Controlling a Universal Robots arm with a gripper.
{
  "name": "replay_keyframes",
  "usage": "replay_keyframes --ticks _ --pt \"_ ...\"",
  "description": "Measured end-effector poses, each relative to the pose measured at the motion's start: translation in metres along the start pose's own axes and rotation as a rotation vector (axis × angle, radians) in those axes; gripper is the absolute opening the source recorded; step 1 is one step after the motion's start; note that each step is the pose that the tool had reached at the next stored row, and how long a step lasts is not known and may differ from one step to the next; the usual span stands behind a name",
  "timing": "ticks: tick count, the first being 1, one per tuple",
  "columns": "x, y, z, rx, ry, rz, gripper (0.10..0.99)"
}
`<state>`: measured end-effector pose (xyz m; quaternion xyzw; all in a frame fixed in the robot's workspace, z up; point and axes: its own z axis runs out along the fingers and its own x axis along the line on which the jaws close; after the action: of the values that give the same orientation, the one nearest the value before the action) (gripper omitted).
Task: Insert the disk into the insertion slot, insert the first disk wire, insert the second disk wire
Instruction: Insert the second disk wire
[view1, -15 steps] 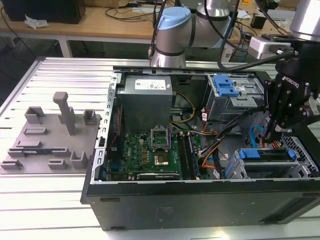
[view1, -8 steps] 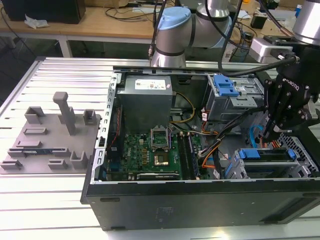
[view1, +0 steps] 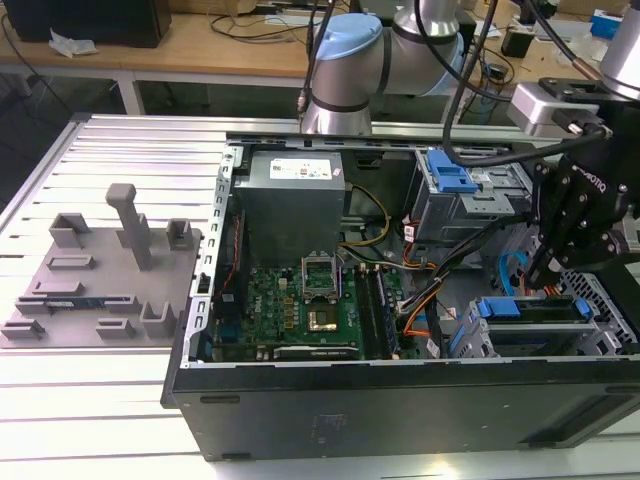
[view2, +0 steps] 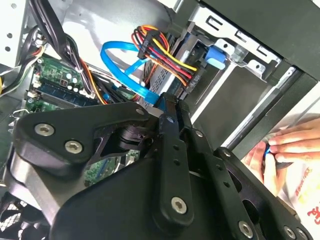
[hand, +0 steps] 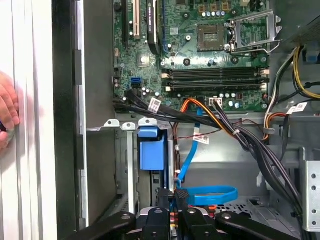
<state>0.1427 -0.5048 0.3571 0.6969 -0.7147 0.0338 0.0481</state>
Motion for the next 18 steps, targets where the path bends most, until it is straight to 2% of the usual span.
replay_keyframes --ticks 3,18 --pt "0.0035 -0.0015 0.0008 -0.004 -0.005 0.0 0.161" --pt "0.0079 -0.0044 0.003 -0.004 -0.0051 0.0 0.161"
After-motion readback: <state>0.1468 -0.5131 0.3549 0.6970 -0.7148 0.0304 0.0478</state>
